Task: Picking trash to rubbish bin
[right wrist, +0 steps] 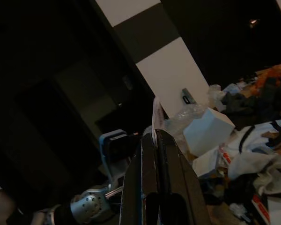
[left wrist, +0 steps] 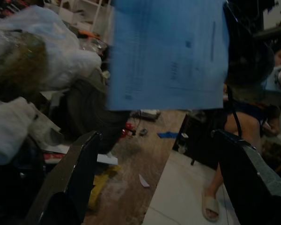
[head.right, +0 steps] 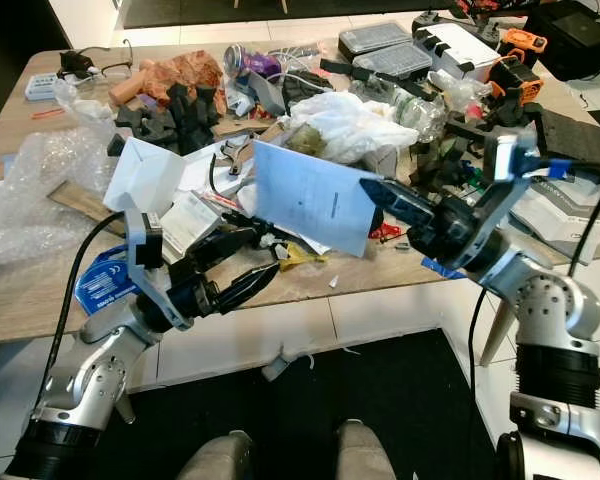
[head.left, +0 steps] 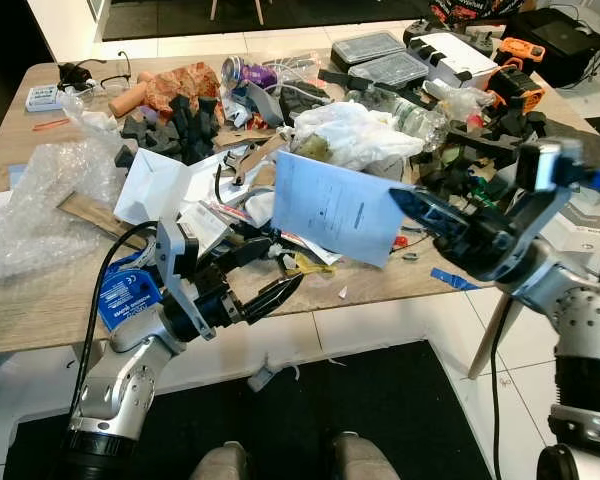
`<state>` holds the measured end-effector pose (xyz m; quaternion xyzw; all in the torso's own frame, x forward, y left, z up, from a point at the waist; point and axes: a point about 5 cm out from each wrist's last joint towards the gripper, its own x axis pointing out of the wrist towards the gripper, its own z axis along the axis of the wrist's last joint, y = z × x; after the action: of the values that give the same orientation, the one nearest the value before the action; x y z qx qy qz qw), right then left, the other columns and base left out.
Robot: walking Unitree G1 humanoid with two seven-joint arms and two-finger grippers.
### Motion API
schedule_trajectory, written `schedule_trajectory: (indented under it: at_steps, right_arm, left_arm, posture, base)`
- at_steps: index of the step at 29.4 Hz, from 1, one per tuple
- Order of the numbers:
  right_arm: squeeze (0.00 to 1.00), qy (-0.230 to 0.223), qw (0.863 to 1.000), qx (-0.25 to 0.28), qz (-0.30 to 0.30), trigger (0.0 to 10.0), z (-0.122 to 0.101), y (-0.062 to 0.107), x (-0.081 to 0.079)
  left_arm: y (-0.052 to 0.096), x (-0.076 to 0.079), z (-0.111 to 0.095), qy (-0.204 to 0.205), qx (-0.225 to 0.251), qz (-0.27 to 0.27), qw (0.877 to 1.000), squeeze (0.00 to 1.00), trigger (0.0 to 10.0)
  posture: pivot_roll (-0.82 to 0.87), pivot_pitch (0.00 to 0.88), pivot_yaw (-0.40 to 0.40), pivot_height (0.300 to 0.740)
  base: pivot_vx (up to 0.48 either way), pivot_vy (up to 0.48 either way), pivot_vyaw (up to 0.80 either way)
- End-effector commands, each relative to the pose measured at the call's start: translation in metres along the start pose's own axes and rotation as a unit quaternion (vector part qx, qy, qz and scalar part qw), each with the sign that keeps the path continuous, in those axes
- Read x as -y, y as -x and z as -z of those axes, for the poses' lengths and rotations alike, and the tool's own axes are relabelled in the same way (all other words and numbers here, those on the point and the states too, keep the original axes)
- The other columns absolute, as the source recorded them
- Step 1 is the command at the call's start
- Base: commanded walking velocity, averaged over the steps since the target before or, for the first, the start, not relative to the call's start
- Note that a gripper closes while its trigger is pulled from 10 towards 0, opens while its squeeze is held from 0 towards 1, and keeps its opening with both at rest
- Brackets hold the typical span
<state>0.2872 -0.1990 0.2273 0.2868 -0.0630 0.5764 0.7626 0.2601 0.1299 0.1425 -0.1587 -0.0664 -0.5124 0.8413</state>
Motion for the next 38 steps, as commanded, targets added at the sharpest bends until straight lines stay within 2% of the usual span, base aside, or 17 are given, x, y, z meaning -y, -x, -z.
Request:
schedule_trajectory:
  at_steps: [1, 4, 7, 13, 19, 26, 38]
  right_arm:
    - [0.0, 0.003, 1.0, 0.004, -0.007, 10.0, -0.004, 0.003, -0.005]
    - [0.0, -0.005, 1.0, -0.011, -0.021, 10.0, 0.001, 0.001, -0.01]
    - [0.0, -0.02, 0.998, -0.037, -0.039, 10.0, 0.015, -0.001, -0.017]
    - [0.0, -0.041, 0.997, -0.045, -0.051, 10.0, 0.031, -0.008, -0.021]
    - [0.0, -0.046, 0.996, -0.05, -0.05, 10.0, 0.034, -0.011, -0.021]
    - [0.0, -0.029, 0.998, -0.049, -0.025, 10.0, 0.031, -0.008, -0.015]
    - [0.0, 0.003, 0.998, -0.043, 0.039, 10.0, 0.027, -0.007, 0.001]
  left_arm:
    - [0.002, 0.001, -0.001, 0.005, 0.003, -0.001, 1.0, 0.0, 10.0]
    - [0.004, 0.001, -0.004, 0.014, 0.007, -0.003, 1.0, 0.0, 10.0]
    - [0.009, -0.005, -0.007, 0.034, 0.028, -0.022, 0.999, 0.0, 10.0]
    - [0.013, -0.01, -0.01, 0.062, 0.063, -0.047, 0.995, 0.0, 10.0]
    - [0.018, -0.012, -0.012, 0.068, 0.067, -0.049, 0.994, 0.0, 10.0]
    - [0.032, -0.003, -0.012, 0.09, 0.053, -0.007, 0.995, 0.0, 10.0]
    - [0.034, -0.003, -0.012, 0.095, 0.049, -0.004, 0.994, 0.0, 10.0]
  posture:
    - [-0.05, 0.14, -0.006, 0.74]
    - [-0.05, 0.141, -0.006, 0.74]
    - [-0.05, 0.142, -0.005, 0.74]
    - [-0.04, 0.141, -0.007, 0.74]
    - [-0.04, 0.142, -0.006, 0.74]
    - [-0.04, 0.14, -0.005, 0.74]
    - [-0.04, 0.146, -0.003, 0.74]
  base:
    - [0.0, 0.0, 0.0]
    - [0.0, 0.0, 0.0]
    - [0.0, 0.0, 0.0]
    - [-0.049, 0.0, 0.0]
    - [-0.279, 0.0, 0.0]
    - [-0.332, 0.0, 0.0]
    - [-0.387, 0.0, 0.0]
